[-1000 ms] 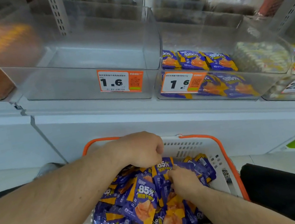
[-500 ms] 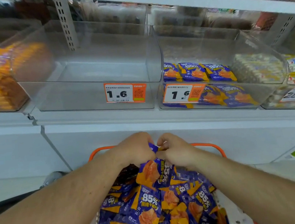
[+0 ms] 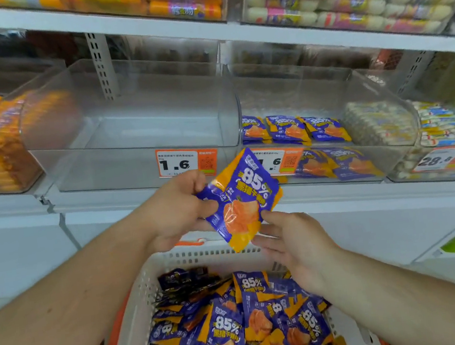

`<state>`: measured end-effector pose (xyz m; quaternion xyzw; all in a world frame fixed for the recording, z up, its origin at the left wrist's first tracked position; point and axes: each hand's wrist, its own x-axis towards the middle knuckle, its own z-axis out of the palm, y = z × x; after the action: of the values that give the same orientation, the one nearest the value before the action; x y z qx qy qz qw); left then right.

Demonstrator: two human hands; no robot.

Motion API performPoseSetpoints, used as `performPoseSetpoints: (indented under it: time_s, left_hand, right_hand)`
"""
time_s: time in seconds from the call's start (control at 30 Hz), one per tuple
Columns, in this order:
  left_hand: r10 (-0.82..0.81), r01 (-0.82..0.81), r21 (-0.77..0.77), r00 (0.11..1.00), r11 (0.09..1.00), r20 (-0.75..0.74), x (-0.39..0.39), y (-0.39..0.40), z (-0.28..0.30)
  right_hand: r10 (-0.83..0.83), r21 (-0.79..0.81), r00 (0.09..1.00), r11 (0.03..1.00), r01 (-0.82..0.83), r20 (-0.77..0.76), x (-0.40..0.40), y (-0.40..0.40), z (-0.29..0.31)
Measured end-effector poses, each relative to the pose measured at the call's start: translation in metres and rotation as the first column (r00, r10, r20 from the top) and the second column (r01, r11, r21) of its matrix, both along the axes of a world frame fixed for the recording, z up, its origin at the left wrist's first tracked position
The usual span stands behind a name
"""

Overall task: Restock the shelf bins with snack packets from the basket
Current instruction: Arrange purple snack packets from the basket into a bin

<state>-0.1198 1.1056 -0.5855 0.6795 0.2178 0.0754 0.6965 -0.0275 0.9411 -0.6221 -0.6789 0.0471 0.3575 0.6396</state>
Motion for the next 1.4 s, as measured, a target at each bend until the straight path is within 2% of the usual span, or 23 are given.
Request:
performPoseSetpoints:
  time_s: [0.03, 0.1, 0.17, 0.23, 0.3, 0.37, 0.4, 0.43, 0.5, 0.6, 0.7, 0.77, 0.83, 0.9, 1.0, 1.17, 1.27, 1.33, 1.4]
  left_hand:
    - [0.007, -0.006, -0.057, 1.0, 0.998, 0.027, 0.001, -0.004, -0.001]
    - [0.011, -0.009, -0.041, 0.999, 0.999, 0.046, 0.004, -0.012, -0.007]
    - [-0.001, -0.004, 0.081, 0.998, 0.997, 0.064, 0.008, -0.018, -0.013]
    - [-0.019, -0.027, 0.341, 0.991, 0.94, 0.13, 0.015, -0.02, -0.016]
    - [-0.027, -0.158, 0.632, 0.962, 0.758, 0.273, 0.023, -0.019, -0.011]
    - [-0.061, -0.318, 0.777, 0.908, 0.543, 0.414, 0.033, -0.015, -0.007]
    - [-0.071, -0.351, 0.831, 0.905, 0.432, 0.42, 0.039, -0.012, -0.009]
    - [-0.057, -0.351, 0.876, 0.919, 0.331, 0.39, 0.046, -0.009, -0.014]
    - [0.01, -0.256, 0.946, 0.966, 0.202, 0.259, 0.056, -0.003, -0.027]
    - [0.083, -0.108, 0.988, 0.992, 0.114, 0.099, 0.068, -0.004, -0.039]
    - [0.134, -0.126, 0.988, 0.984, 0.085, 0.114, 0.075, -0.01, -0.041]
    - [0.144, -0.166, 0.984, 0.977, 0.068, 0.155, 0.078, -0.012, -0.045]
    - [0.134, -0.184, 0.982, 0.975, 0.04, 0.177, 0.078, -0.011, -0.047]
    - [0.129, -0.185, 0.983, 0.975, 0.021, 0.181, 0.078, -0.009, -0.048]
    - [0.134, -0.169, 0.986, 0.977, 0.016, 0.165, 0.076, -0.009, -0.048]
    - [0.157, -0.127, 0.991, 0.98, 0.027, 0.122, 0.079, -0.011, -0.047]
    - [0.171, -0.102, 0.994, 0.981, 0.036, 0.095, 0.078, -0.014, -0.045]
    - [0.174, -0.131, 0.99, 0.977, 0.052, 0.12, 0.075, -0.019, -0.046]
    - [0.141, -0.182, 0.982, 0.975, 0.059, 0.172, 0.071, -0.028, -0.049]
  right_hand:
    - [-0.044, 0.072, 0.999, 0.996, 0.043, 0.015, -0.001, 0.001, 0.004]
    - [-0.149, 0.141, 0.985, 0.981, 0.136, 0.092, -0.002, 0.002, 0.016]
    - [-0.194, 0.134, 0.959, 0.976, 0.169, 0.205, -0.001, 0.003, 0.031]
    - [-0.221, 0.197, 0.932, 0.966, 0.168, 0.288, 0.007, 0.002, 0.053]
    - [-0.281, 0.302, 0.893, 0.937, 0.177, 0.351, 0.028, 0.0, 0.083]
    - [-0.297, 0.292, 0.831, 0.941, 0.171, 0.471, 0.061, 0.003, 0.111]
    - [-0.272, 0.241, 0.802, 0.956, 0.165, 0.531, 0.08, 0.007, 0.122]
    - [-0.233, 0.17, 0.783, 0.972, 0.164, 0.577, 0.102, 0.012, 0.127]
    - [-0.143, 0.019, 0.751, 0.985, 0.171, 0.644, 0.143, 0.026, 0.124]
    - [0.148, -0.322, 0.631, 0.932, 0.17, 0.761, 0.187, 0.051, 0.101]
    - [0.371, -0.482, 0.672, 0.876, -0.024, 0.641, 0.204, 0.077, 0.076]
    - [0.555, -0.619, 0.599, 0.776, -0.123, 0.577, 0.195, 0.089, 0.066]
    - [0.79, -0.822, 0.433, 0.544, -0.169, 0.433, 0.188, 0.095, 0.062]
    - [0.919, -0.943, 0.298, 0.306, -0.129, 0.257, 0.18, 0.096, 0.064]
    - [0.96, -0.978, 0.243, 0.172, -0.12, 0.139, 0.178, 0.098, 0.067]
    - [0.982, -0.99, 0.178, 0.087, -0.11, 0.066, 0.187, 0.104, 0.059]
    - [0.975, -0.992, 0.212, 0.09, -0.087, 0.07, 0.192, 0.109, 0.053]
    - [0.94, -0.985, 0.304, 0.172, -0.023, 0.157, 0.193, 0.108, 0.051]
    - [0.855, -0.926, 0.357, 0.355, 0.124, 0.376, 0.185, 0.1, 0.056]
